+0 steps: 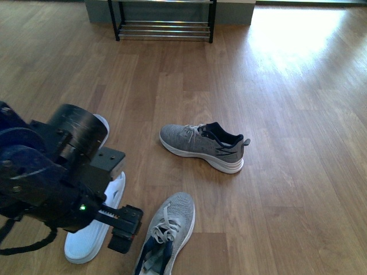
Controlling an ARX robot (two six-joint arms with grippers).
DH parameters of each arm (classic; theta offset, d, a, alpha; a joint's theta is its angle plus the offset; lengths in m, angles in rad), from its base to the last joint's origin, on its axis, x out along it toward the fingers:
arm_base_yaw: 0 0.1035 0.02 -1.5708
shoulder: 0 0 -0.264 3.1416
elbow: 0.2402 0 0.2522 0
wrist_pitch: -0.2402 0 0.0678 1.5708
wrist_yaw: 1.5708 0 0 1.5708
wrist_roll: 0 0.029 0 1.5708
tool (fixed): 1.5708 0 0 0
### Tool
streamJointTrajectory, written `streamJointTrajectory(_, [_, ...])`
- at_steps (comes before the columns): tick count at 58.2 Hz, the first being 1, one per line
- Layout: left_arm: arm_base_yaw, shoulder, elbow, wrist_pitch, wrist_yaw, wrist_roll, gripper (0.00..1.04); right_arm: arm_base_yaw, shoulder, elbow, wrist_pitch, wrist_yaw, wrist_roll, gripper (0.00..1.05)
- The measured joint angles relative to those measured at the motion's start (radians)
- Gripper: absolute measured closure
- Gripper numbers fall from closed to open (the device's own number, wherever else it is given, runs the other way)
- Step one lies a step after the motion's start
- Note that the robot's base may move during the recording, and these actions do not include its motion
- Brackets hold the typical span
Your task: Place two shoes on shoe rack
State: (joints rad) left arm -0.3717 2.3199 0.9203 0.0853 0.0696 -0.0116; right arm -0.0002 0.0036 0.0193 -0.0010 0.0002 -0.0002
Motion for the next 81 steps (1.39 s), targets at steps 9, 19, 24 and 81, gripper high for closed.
streamJointTrajectory(9, [-0.038,0.115,0.078,-0.002,0.09,-0.039,0.09,0.0,0.0,0.0,0.0,0.0,0.0,0.09])
streamJointTrajectory(19, [-0.077,0.206,0.137,0.005,0.109,-0.063,0.09,0.0,0.0,0.0,0.0,0.0,0.0,0.09])
streamJointTrajectory(24, [-0.088,0.255,0.167,0.003,0.109,-0.064,0.09,0.0,0.0,0.0,0.0,0.0,0.0,0.09])
streamJointTrajectory(81, [-0.02,0.235,0.13,0.182,-0.172,-0.047,1.03,0.0,0.0,0.0,0.0,0.0,0.0,0.09])
